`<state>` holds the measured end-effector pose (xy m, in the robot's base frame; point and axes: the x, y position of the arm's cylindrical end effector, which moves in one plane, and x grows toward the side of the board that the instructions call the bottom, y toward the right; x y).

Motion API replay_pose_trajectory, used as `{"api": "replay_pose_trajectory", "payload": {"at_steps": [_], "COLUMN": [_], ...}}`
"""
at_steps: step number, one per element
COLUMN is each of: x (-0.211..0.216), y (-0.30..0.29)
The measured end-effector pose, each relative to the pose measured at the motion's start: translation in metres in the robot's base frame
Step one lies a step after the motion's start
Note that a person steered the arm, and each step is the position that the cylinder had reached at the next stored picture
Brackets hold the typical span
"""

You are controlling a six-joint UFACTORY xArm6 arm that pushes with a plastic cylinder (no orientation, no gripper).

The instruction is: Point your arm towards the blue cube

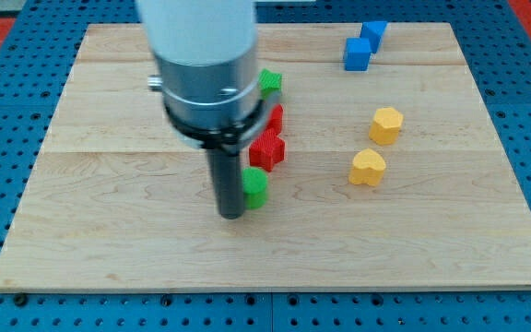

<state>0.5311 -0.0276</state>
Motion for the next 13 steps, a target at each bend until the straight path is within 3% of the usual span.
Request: {"api": "replay_pose_trajectory", "payload": {"at_steps": [2,3,4,5,8,10,13], "x": [0.042,0.047,0.047,0.017,-0.146,-0.174,-0.177], "y": [0.058,0.159,0.236,0.261,0.261,0.218,0.208]}}
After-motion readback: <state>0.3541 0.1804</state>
